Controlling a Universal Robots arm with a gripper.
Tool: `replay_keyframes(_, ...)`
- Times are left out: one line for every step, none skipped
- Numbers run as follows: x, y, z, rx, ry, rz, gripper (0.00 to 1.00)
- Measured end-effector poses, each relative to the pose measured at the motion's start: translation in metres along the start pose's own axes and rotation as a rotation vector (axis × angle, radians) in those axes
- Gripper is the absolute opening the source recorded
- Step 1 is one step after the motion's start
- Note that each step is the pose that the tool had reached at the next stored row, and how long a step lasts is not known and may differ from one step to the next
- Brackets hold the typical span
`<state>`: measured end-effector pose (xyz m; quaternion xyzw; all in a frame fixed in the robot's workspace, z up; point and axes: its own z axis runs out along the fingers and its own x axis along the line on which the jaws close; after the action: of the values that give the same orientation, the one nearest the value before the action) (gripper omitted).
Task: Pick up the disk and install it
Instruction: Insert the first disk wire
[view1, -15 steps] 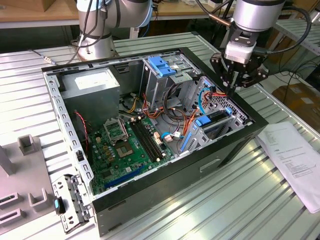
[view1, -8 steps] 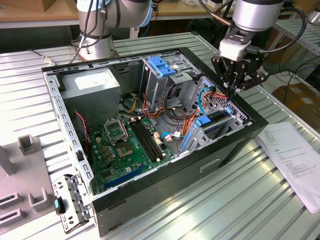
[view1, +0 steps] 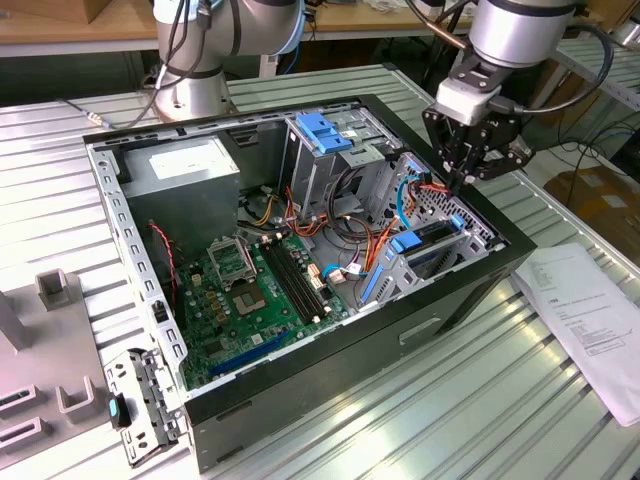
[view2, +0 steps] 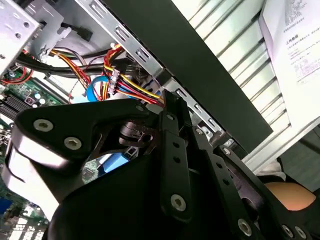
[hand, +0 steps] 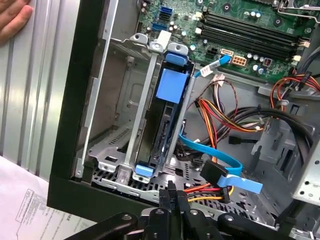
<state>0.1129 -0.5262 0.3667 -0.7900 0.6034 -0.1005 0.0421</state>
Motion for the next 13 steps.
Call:
replay_keyframes(0.0005,0.0001,0.0001,-0.0012,0.0015,0.009,0.16)
replay_keyframes(0.0005,0.0001,0.0001,-0.0037,0.0059,0.031,0.16)
replay_keyframes(0.0005,0.0002,0.0002,-0.0076,0.0126,0.066,0.16)
replay_keyframes(0.0005,0.0002,0.0002,-0.0102,0.0172,0.09,0.16)
replay_keyframes(0.0005,0.0002,0.0003,-0.0134,0.0228,0.119,0.16)
replay_keyframes(0.0005,0.0002,0.0004,-0.0152,0.0258,0.135,0.16)
replay_keyframes(0.0005,0.0002,0.0005,-0.0169,0.0287,0.15,0.16)
replay_keyframes(0.0005,0.0003,0.0006,-0.0199,0.0341,0.178,0.16)
replay_keyframes(0.0001,0.0016,0.0001,-0.0209,0.0358,0.187,0.16)
replay_keyframes(-0.0008,0.0051,-0.0006,-0.0212,0.036,0.189,0.16)
replay_keyframes(-0.0018,0.0087,-0.0013,-0.0213,0.0359,0.191,0.16)
replay_keyframes(-0.0021,0.0101,-0.0014,-0.0224,0.0375,0.203,0.16)
replay_keyframes(-0.0022,0.0102,-0.0013,-0.024,0.0403,0.216,0.16)
